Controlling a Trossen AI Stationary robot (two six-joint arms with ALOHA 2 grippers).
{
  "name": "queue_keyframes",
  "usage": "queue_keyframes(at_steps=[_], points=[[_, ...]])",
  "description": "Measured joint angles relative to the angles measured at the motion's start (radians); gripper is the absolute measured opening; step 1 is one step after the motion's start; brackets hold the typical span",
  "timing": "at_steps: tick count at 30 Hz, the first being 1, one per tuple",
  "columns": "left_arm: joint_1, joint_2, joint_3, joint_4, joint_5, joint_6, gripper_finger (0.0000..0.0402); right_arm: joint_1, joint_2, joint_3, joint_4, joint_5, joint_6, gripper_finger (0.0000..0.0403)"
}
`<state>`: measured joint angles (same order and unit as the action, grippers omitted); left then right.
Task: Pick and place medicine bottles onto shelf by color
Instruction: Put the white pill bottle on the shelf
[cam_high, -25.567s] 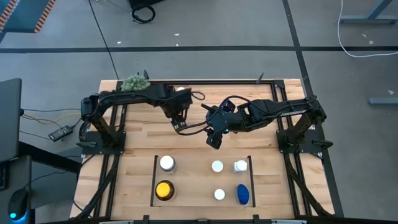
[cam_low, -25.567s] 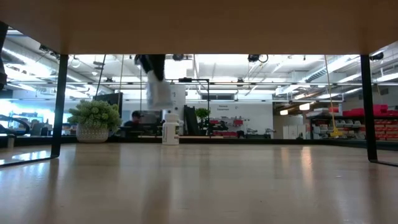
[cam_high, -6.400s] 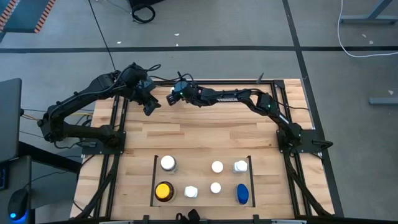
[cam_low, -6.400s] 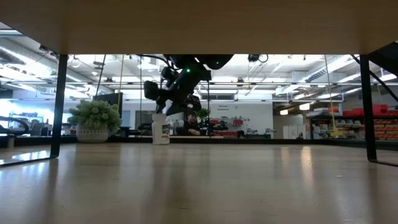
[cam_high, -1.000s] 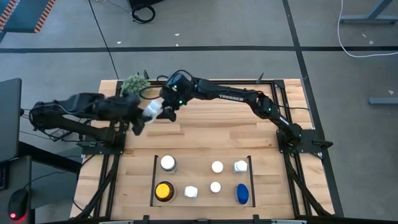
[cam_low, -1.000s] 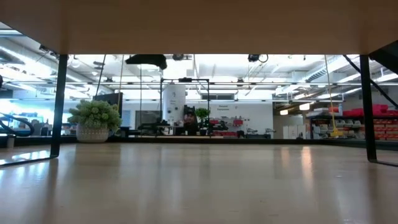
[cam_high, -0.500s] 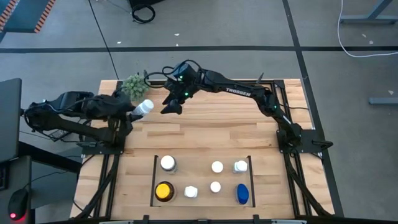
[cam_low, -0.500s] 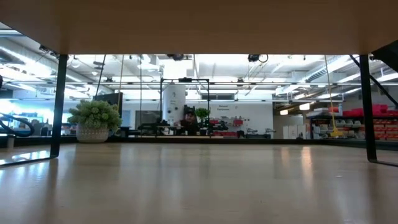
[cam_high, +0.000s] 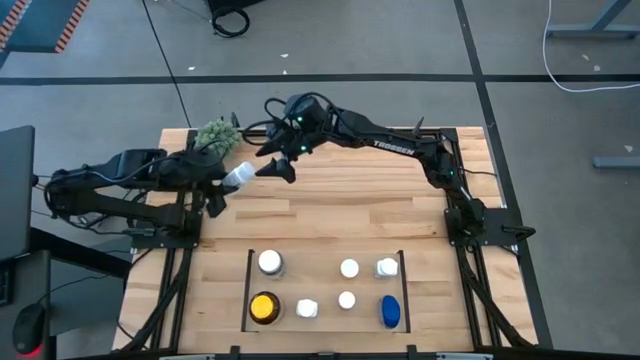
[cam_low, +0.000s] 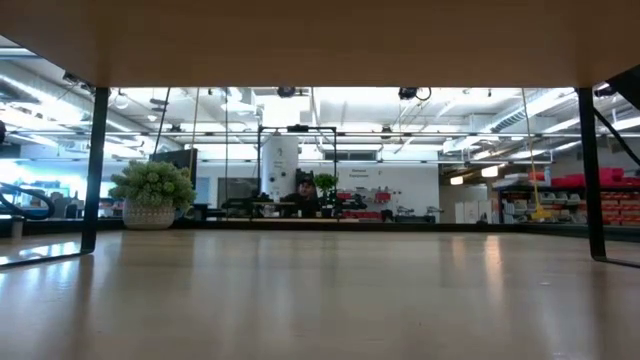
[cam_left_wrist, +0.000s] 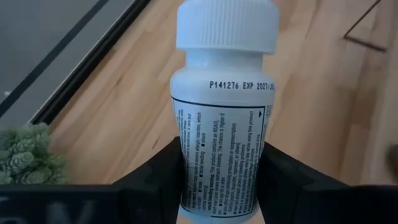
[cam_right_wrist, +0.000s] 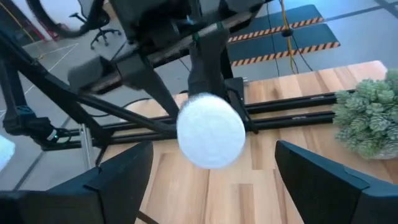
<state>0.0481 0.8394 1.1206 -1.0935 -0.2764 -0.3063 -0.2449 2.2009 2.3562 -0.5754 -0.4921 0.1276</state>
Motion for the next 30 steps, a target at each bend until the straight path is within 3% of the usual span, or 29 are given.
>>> queue_keyframes(at_steps=[16, 22, 30], points=[[0.062, 0.071, 0.000, 0.128, 0.064, 0.093, 0.0164, 0.025, 0.000, 0.000, -0.026, 0.035, 0.003, 0.0341], [0.062, 0.071, 0.000, 0.134, 0.070, 0.093, 0.0167, 0.025, 0.000, 0.000, -0.051, 0.029, 0.001, 0.0300], [0.062, 0.070, 0.000, 0.149, 0.075, 0.090, 0.0172, 0.025, 0.000, 0.000, -0.058, 0.029, 0.000, 0.0216]])
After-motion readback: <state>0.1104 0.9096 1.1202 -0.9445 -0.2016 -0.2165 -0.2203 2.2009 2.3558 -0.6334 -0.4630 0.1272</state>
